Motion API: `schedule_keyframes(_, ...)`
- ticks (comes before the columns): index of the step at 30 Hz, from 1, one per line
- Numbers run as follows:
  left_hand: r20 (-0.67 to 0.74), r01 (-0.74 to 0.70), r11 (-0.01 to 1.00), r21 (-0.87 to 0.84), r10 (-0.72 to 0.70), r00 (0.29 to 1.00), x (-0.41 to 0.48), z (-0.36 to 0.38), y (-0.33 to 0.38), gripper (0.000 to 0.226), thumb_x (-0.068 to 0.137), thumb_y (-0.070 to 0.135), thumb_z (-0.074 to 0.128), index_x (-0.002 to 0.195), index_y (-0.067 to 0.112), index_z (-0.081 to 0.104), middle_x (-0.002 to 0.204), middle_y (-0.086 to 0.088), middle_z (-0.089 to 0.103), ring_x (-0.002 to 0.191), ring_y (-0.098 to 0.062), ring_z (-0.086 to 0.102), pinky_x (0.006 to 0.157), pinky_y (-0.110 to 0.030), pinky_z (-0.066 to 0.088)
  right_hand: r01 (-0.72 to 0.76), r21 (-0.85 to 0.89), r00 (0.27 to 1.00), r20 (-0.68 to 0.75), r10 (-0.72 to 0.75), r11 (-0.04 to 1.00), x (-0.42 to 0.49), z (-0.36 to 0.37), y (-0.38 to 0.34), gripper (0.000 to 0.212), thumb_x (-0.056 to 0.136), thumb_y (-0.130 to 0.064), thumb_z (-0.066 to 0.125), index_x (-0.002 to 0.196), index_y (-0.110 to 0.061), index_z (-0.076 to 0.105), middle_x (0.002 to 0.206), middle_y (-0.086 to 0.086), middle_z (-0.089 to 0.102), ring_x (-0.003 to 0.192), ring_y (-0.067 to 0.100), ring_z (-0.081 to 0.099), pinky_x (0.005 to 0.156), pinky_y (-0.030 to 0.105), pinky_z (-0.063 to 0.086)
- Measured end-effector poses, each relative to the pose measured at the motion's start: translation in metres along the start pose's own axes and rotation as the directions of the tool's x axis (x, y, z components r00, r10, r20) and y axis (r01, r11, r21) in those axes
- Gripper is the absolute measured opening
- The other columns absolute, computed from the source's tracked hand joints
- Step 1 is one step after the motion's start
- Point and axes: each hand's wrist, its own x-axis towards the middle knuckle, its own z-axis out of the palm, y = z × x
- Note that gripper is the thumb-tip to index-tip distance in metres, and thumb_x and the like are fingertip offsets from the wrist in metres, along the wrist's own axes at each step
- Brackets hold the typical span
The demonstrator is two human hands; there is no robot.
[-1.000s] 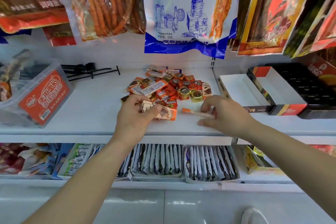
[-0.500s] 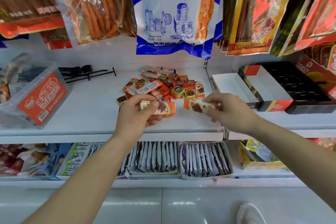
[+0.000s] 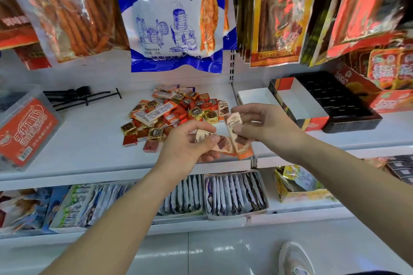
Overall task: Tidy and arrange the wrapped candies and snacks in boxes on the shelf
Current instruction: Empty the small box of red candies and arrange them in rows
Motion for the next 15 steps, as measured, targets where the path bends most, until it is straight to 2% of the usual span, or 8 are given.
schedule_keyframes(2, 0.025, 0.010, 1.000, -0.010, -0.009, 1.000, 0.002, 0.009, 0.001, 0.018, 0.087, 0.005, 0.070, 0.105, 0.008, 0.067, 0.080, -0.013, 0.075, 0.066, -0.026, 0.074, 0.060, -0.025, 0.060, 0.001, -0.013, 0.999, -0.035, -0.002, 1.000, 0.002, -0.003, 0.001, 0.034, 0.078, -0.002, 0.080, 0.109, -0.012, 0.069, 0.096, 0.016, 0.073, 0.082, 0.028, 0.074, 0.072, 0.031, 0.062)
schedule_keyframes(4, 0.035, 0.025, 0.999, -0.033, -0.024, 0.999, 0.003, 0.017, 0.002, 0.018, 0.087, 0.005, 0.070, 0.104, 0.010, 0.066, 0.076, -0.011, 0.075, 0.064, -0.023, 0.073, 0.058, -0.024, 0.060, 0.026, 0.022, 0.999, -0.033, -0.026, 0.999, 0.004, -0.006, 0.004, 0.027, 0.075, -0.001, 0.081, 0.099, -0.007, 0.070, 0.088, 0.015, 0.075, 0.072, 0.022, 0.072, 0.066, 0.025, 0.059)
schedule_keyframes(8, 0.024, 0.059, 0.995, -0.079, -0.058, 0.998, 0.008, 0.029, 0.004, 0.019, 0.088, 0.007, 0.069, 0.104, 0.016, 0.064, 0.076, -0.014, 0.075, 0.064, -0.024, 0.073, 0.059, -0.026, 0.061, 0.079, 0.050, 0.997, -0.015, -0.078, 0.996, 0.006, -0.008, 0.017, 0.012, 0.080, -0.004, 0.077, 0.090, -0.009, 0.075, 0.084, 0.009, 0.074, 0.072, 0.018, 0.068, 0.067, 0.025, 0.056)
schedule_keyframes(12, -0.005, 0.068, 0.994, -0.082, -0.069, 0.998, 0.011, 0.033, 0.004, 0.019, 0.090, 0.008, 0.068, 0.108, 0.013, 0.065, 0.082, -0.014, 0.076, 0.069, -0.025, 0.075, 0.060, -0.024, 0.060, 0.074, -0.034, 0.997, 0.006, -0.074, 0.997, 0.005, -0.014, 0.020, 0.015, 0.090, -0.013, 0.069, 0.104, -0.014, 0.075, 0.095, 0.006, 0.074, 0.074, 0.008, 0.067, 0.070, 0.023, 0.055)
schedule_keyframes(15, -0.039, 0.064, 0.990, -0.122, -0.069, 0.997, 0.017, 0.031, 0.003, 0.020, 0.091, 0.008, 0.066, 0.110, 0.011, 0.064, 0.086, -0.015, 0.076, 0.073, -0.024, 0.075, 0.065, -0.025, 0.061, -0.047, -0.056, 0.994, 0.100, 0.052, 0.997, -0.001, -0.023, 0.021, 0.025, 0.094, -0.024, 0.066, 0.119, -0.022, 0.068, 0.105, 0.006, 0.073, 0.085, 0.017, 0.072, 0.073, 0.027, 0.058)
